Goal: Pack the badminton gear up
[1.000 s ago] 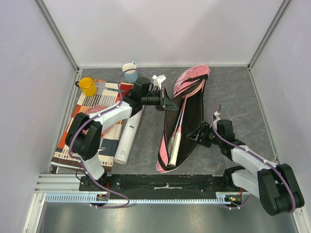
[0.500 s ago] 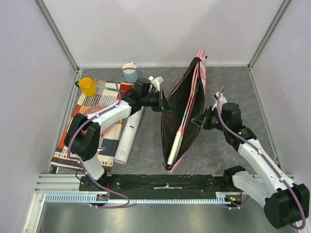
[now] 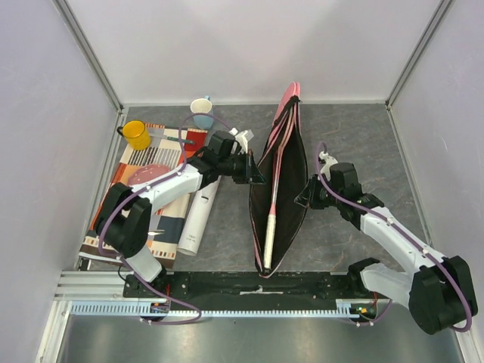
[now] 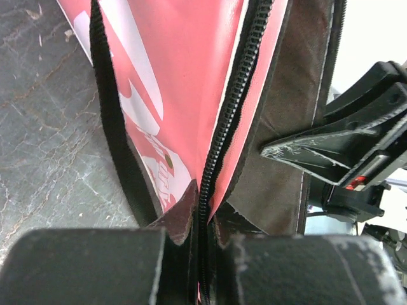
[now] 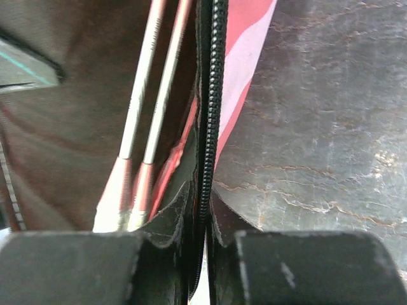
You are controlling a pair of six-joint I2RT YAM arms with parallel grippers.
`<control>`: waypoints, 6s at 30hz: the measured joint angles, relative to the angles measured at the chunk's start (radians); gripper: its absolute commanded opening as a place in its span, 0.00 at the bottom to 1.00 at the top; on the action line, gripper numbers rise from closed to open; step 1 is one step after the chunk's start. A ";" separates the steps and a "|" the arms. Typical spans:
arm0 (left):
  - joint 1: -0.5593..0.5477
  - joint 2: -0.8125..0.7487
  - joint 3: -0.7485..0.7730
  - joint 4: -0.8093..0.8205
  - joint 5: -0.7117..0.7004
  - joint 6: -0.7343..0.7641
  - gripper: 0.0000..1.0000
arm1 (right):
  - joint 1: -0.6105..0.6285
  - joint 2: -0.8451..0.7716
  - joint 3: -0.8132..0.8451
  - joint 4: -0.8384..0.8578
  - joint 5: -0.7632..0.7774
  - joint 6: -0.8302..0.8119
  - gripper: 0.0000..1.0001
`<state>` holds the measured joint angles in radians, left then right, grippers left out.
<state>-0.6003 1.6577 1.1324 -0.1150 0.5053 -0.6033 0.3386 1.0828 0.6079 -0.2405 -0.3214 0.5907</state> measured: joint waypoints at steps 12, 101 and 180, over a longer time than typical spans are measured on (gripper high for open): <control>-0.005 0.000 -0.093 0.147 0.021 -0.043 0.02 | 0.064 0.053 0.026 0.022 -0.017 -0.026 0.54; 0.005 -0.002 -0.126 0.196 0.048 -0.043 0.02 | -0.391 0.987 0.672 1.226 -0.523 0.759 0.27; -0.414 -0.025 -0.017 -0.019 -0.677 0.291 0.50 | 0.080 0.245 0.248 0.115 0.114 0.573 0.00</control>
<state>-1.0142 1.6325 1.1156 -0.1337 -0.1715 -0.3119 0.4191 1.3281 0.8562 -0.1253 -0.2073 1.1633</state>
